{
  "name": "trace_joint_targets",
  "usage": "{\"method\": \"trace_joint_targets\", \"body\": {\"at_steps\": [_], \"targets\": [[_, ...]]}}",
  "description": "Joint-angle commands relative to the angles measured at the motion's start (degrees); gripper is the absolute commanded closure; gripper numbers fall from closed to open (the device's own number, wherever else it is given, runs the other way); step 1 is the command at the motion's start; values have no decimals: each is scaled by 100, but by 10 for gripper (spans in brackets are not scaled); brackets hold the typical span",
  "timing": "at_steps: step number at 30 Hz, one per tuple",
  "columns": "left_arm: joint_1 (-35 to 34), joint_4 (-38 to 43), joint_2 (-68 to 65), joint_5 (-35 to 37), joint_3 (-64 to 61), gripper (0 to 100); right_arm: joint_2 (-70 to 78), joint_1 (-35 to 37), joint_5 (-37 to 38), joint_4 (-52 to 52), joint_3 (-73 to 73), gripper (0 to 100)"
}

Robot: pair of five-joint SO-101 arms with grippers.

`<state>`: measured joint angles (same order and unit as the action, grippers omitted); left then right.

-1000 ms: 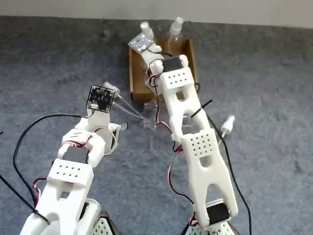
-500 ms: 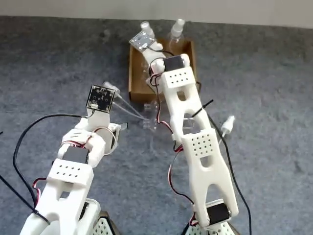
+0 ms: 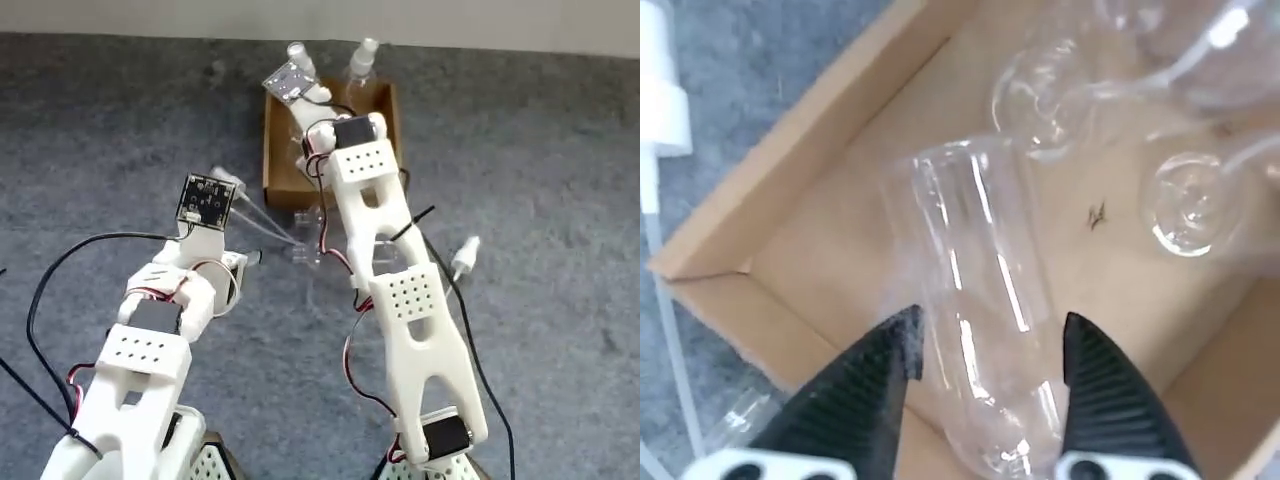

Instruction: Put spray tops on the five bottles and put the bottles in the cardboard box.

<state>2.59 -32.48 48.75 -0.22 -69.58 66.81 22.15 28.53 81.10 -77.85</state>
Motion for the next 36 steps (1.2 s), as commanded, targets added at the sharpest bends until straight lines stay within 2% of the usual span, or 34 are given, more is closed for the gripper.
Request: {"method": "trace_joint_targets", "body": {"at_steps": [1, 9, 12, 21, 34, 36], "targets": [[-57, 105, -13, -26, 22, 811, 251, 31, -35, -22, -66, 856], [-57, 105, -13, -26, 22, 811, 242, -4, -35, 13, -251, 882], [-66, 105, -13, -26, 22, 811, 259, -4, -62, 75, -752, 927], [-66, 105, -13, -26, 22, 811, 242, 31, -53, 1007, -2325, 930], [-66, 105, -13, -26, 22, 811, -312, 101, -88, 1218, -2404, 928], [-57, 105, -13, -26, 22, 811, -497, 119, -325, 1218, -2404, 927]]}}
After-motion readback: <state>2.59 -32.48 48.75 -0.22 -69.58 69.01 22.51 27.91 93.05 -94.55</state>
